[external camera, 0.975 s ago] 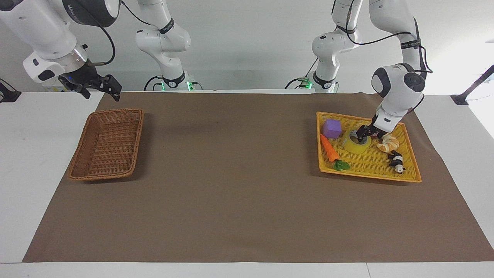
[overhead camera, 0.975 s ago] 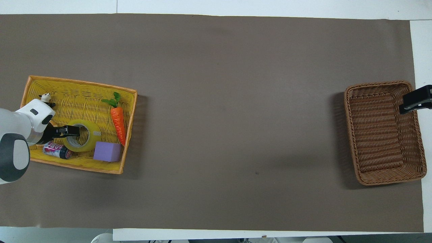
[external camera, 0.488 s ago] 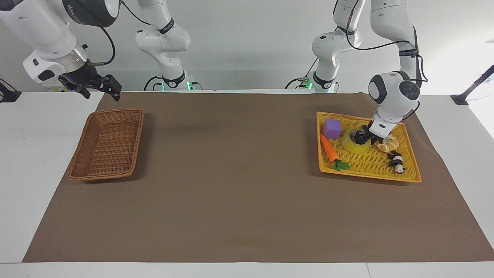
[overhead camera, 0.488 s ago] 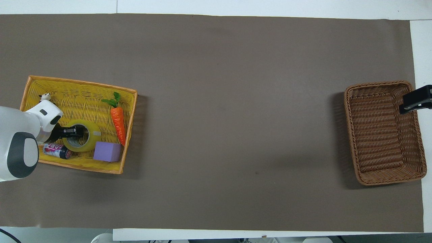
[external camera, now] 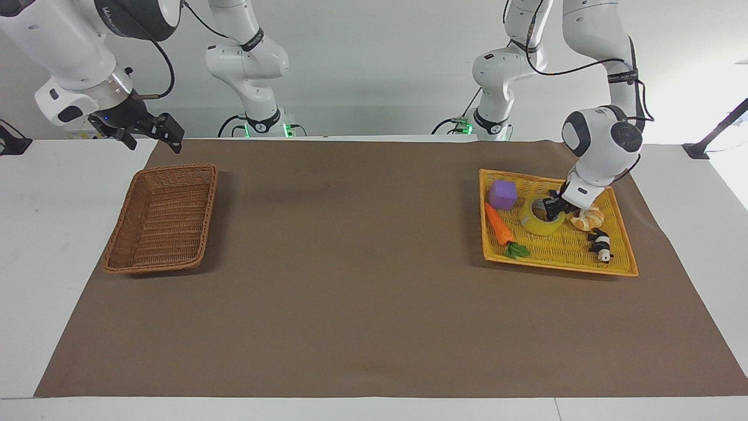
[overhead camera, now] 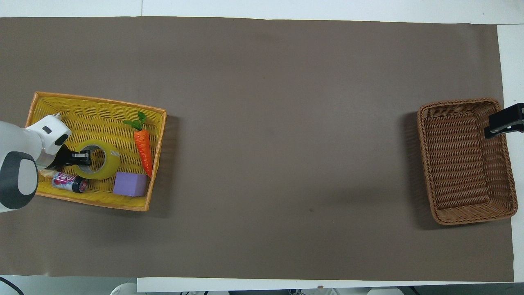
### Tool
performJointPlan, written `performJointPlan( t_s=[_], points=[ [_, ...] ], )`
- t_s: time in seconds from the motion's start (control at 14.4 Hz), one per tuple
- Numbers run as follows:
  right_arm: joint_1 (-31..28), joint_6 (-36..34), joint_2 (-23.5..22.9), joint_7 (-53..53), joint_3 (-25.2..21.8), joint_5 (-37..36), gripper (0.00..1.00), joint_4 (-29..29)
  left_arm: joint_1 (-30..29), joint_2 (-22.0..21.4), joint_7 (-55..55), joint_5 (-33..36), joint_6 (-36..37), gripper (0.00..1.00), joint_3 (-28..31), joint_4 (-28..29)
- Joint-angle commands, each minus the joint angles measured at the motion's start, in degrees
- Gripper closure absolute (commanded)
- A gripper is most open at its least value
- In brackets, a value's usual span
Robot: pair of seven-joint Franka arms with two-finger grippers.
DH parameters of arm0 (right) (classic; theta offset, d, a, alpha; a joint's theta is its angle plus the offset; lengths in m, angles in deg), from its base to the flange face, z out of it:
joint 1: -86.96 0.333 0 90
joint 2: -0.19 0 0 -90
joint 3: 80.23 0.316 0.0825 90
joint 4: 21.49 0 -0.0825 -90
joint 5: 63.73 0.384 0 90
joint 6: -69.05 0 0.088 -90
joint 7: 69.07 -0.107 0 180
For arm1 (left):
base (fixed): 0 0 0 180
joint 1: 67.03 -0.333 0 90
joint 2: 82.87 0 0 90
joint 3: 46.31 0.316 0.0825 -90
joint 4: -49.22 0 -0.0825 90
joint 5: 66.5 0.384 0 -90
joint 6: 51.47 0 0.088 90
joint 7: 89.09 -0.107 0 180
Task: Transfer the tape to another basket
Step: 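Grasp the yellow tape roll with the left gripper, then lift the tape roll out of the tray toward the table center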
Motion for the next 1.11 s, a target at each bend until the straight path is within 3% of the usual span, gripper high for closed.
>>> performJointPlan(
  t_s=[0.0, 0.14, 0.28, 0.56, 0.77, 1.04],
  points=[
    [0.15, 0.03, 1.23, 0.73, -0.24, -0.07, 0.00, -1.38, 1.79, 1.69, -0.94, -4.92, 13.92, 1.00, -0.07, -12.25],
    [0.15, -0.05, 1.23, 0.73, -0.24, -0.07, 0.00, -1.38, 3.55, 1.26, -0.07, -14.30, 22.11, 1.00, -0.16, -17.71],
    [0.15, -0.05, 1.23, 0.73, -0.24, -0.07, 0.00, -1.38, 9.24, 0.38, 5.70, -22.68, 23.47, 1.00, -0.25, -18.44],
    [0.15, -0.05, 1.23, 0.73, -0.24, -0.07, 0.00, -1.38, 26.99, 0.29, 15.04, -28.32, 17.77, 1.00, -0.25, -18.79],
    [0.15, -0.05, 1.23, 0.73, -0.24, -0.07, 0.00, -1.38, 34.39, 0.46, 20.49, -37.25, 16.88, 1.00, -0.25, -21.16],
    [0.15, -0.05, 1.23, 0.73, -0.24, -0.07, 0.00, -1.38, 39.94, 1.17, 25.25, -38.09, 7.82, 1.00, -0.25, -22.14]
  ],
)
